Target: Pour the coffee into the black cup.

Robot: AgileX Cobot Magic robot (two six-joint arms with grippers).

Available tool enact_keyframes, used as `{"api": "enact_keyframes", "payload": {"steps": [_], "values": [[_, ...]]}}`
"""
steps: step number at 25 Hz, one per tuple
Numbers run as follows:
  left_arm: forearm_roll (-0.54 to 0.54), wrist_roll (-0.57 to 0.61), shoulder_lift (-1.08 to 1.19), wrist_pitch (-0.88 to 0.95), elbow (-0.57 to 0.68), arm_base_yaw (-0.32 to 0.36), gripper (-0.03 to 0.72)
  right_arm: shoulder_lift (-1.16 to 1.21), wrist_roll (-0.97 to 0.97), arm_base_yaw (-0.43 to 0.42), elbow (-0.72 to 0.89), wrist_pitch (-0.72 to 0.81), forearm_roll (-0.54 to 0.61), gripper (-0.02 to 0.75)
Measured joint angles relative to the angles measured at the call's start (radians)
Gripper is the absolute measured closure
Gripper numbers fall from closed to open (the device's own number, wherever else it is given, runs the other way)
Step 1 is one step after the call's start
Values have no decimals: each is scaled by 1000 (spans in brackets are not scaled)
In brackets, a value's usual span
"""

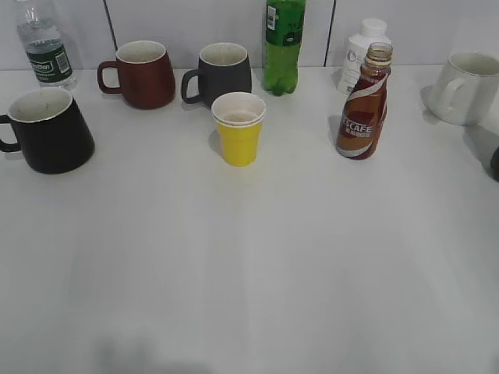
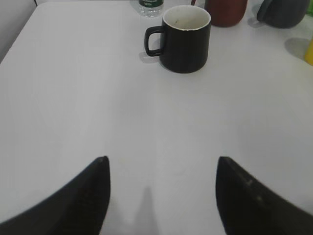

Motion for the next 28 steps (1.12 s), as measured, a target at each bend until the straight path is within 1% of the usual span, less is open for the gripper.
{"api": "enact_keyframes", "payload": {"steps": [12, 15, 18, 23, 28], "values": [[0, 0, 0, -15, -9, 0, 180, 0, 0, 0, 0, 0, 0, 167], [1, 0, 0, -151, -41, 0, 180, 0, 0, 0, 0, 0, 0, 167], [2, 0, 34, -351, -61, 0, 180, 0, 0, 0, 0, 0, 0, 167], [2, 0, 226, -559, -64, 0, 184, 0, 0, 0, 0, 0, 0, 167], [0, 1, 414, -800, -45, 0, 221, 0, 0, 0, 0, 0, 0, 167]]}}
